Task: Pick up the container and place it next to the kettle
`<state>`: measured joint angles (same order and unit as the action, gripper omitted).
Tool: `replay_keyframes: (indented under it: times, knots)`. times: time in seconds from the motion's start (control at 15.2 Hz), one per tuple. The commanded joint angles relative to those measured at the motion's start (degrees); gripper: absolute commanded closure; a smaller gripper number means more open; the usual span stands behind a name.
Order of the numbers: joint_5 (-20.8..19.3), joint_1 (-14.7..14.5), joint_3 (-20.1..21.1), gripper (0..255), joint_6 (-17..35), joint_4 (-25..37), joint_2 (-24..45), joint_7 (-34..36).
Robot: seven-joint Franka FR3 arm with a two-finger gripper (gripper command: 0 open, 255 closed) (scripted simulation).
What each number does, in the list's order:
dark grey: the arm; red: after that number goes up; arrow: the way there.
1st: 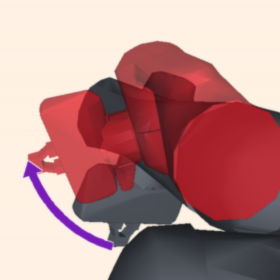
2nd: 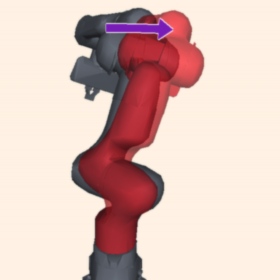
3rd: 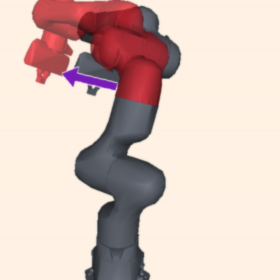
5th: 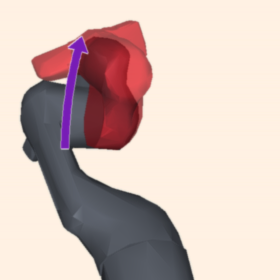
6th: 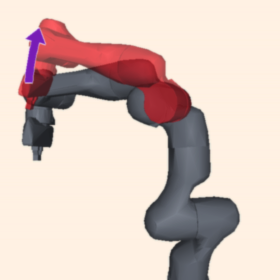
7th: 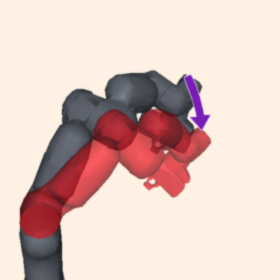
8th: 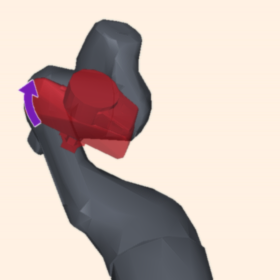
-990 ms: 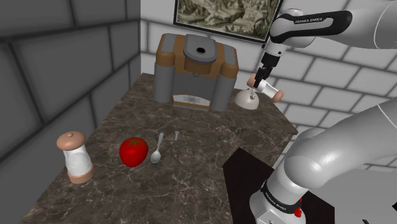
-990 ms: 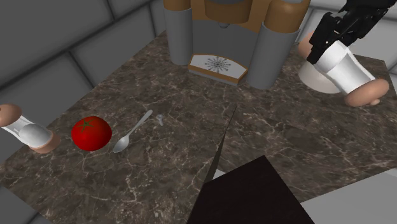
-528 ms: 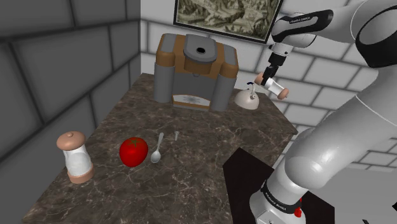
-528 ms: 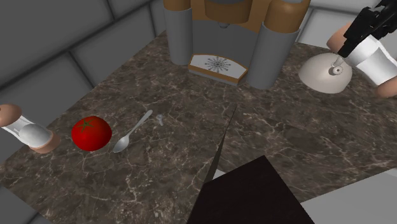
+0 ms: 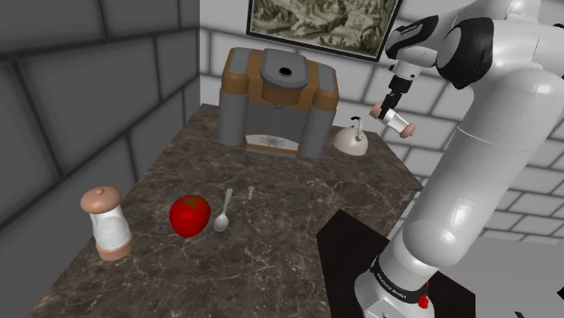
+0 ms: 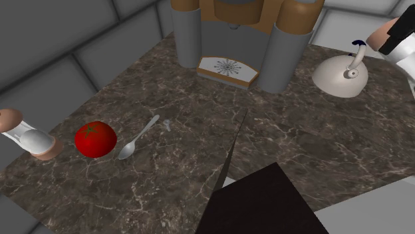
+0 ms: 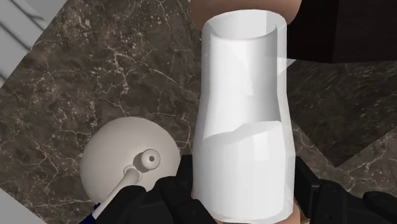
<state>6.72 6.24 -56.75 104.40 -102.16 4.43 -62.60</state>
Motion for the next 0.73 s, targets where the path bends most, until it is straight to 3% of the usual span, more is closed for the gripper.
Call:
replay_keyframes:
  times: [0.0,0.66]
  knots:
    - [0.7,0.3,-0.1,255,1.3,-0.9,0.7,-0.8]
    - [2.9,0.8,0.3,255,8.5,-7.0,2.9,-2.6]
